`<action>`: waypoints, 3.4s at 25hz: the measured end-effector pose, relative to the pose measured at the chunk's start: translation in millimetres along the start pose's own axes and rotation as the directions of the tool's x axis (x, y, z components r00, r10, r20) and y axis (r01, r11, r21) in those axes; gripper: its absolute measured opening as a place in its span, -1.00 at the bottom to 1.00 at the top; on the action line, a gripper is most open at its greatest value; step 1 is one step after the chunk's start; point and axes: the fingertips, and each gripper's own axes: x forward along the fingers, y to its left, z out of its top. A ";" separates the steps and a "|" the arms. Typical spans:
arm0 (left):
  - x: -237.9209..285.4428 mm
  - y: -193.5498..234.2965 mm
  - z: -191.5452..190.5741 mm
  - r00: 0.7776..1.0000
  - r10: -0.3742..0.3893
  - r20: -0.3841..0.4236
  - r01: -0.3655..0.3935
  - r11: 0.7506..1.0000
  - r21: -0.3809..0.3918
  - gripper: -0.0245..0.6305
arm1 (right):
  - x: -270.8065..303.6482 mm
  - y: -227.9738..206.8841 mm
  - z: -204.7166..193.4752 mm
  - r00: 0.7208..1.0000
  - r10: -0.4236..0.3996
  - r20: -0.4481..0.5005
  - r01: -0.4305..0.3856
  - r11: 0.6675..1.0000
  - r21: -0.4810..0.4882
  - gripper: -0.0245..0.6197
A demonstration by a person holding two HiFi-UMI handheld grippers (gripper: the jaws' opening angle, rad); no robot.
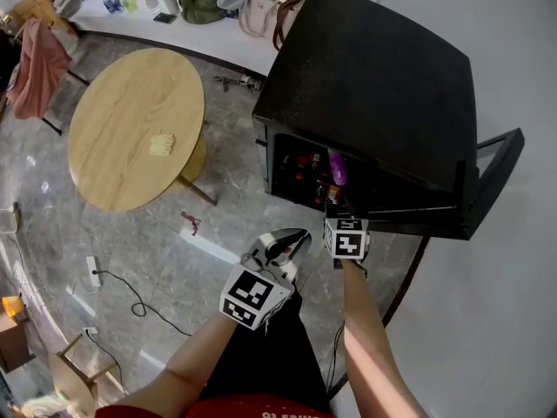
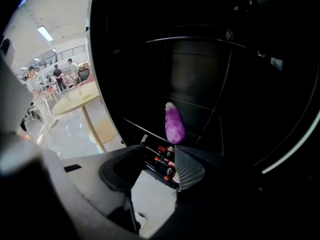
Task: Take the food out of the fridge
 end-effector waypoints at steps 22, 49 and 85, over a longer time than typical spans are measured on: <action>64.7 32.7 -34.3 0.994 0.062 -0.085 -0.066 0.997 -0.042 -0.90 | 29.8 -25.7 18.6 0.999 -0.044 -0.013 0.044 0.998 -0.038 -0.25; 77.0 46.9 -36.0 0.993 0.064 -0.104 -0.070 0.996 -0.056 -0.90 | 69.1 -43.0 18.4 0.995 -0.049 -0.092 0.052 0.998 0.033 -0.25; 50.7 28.4 -40.7 0.993 0.077 -0.095 -0.082 0.996 -0.043 -0.90 | -2.0 2.0 -13.2 0.998 0.065 0.007 -0.065 0.992 0.104 -0.26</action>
